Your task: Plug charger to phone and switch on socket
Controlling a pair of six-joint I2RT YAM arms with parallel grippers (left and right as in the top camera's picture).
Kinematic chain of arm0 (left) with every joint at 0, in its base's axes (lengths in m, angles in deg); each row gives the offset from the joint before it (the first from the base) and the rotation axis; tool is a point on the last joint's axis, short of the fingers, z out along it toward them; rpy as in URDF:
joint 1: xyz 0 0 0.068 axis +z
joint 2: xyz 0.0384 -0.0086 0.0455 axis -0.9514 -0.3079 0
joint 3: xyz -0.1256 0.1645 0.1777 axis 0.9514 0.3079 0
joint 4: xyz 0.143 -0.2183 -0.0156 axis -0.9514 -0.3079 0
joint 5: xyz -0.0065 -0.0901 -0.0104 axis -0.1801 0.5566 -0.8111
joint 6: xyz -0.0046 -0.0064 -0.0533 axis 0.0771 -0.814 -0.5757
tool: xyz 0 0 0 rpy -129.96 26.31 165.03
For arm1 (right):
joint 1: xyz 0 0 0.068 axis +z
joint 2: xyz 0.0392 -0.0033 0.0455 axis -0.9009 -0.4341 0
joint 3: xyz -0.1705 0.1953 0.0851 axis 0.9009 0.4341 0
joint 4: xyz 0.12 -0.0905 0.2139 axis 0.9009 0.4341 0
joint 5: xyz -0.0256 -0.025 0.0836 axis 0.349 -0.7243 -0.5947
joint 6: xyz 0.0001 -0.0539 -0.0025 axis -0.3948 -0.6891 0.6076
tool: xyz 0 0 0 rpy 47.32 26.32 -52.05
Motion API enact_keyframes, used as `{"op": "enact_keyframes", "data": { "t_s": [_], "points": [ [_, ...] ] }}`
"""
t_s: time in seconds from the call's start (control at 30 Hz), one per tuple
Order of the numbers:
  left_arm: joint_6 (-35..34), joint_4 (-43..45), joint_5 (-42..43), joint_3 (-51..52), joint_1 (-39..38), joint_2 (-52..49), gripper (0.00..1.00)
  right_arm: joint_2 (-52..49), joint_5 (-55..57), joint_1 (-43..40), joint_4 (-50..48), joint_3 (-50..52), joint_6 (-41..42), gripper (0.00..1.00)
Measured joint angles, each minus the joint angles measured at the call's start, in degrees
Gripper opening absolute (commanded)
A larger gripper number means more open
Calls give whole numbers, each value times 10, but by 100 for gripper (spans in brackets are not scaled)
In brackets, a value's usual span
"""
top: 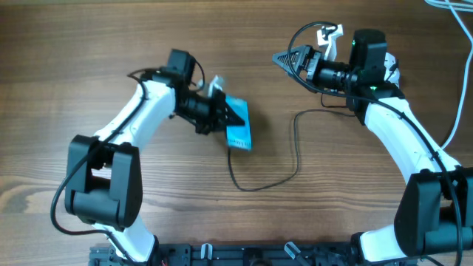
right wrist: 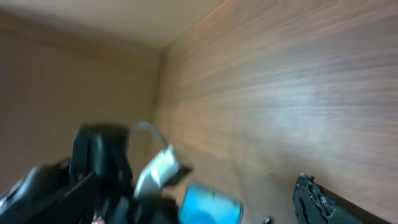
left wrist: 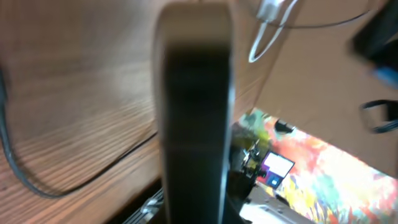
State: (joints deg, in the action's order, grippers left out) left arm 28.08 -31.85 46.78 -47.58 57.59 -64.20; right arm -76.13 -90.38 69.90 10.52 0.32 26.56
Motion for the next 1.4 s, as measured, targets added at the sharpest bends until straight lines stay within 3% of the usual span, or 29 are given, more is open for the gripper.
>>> {"op": "enact_keyframes", "data": {
  "t_s": [0.2, 0.47, 0.77, 0.97, 1.4],
  "points": [
    [5, -34, 32, 82, -2, 0, 4, 0, 129, 0, 0, 0, 0, 100],
    [-43, -202, 57, 94, -29, 0, 4, 0, 228, 0, 0, 0, 0, 100],
    [-102, -210, 141, 94, -66, 1, 4, 0, 237, 0, 0, 0, 0, 100],
    [-159, -210, 151, 94, -66, 1, 4, 0, 238, 0, 0, 0, 0, 100],
    [-195, -210, 154, 94, -66, 1, 4, 0, 238, 0, 0, 0, 0, 100]
  ]
}}
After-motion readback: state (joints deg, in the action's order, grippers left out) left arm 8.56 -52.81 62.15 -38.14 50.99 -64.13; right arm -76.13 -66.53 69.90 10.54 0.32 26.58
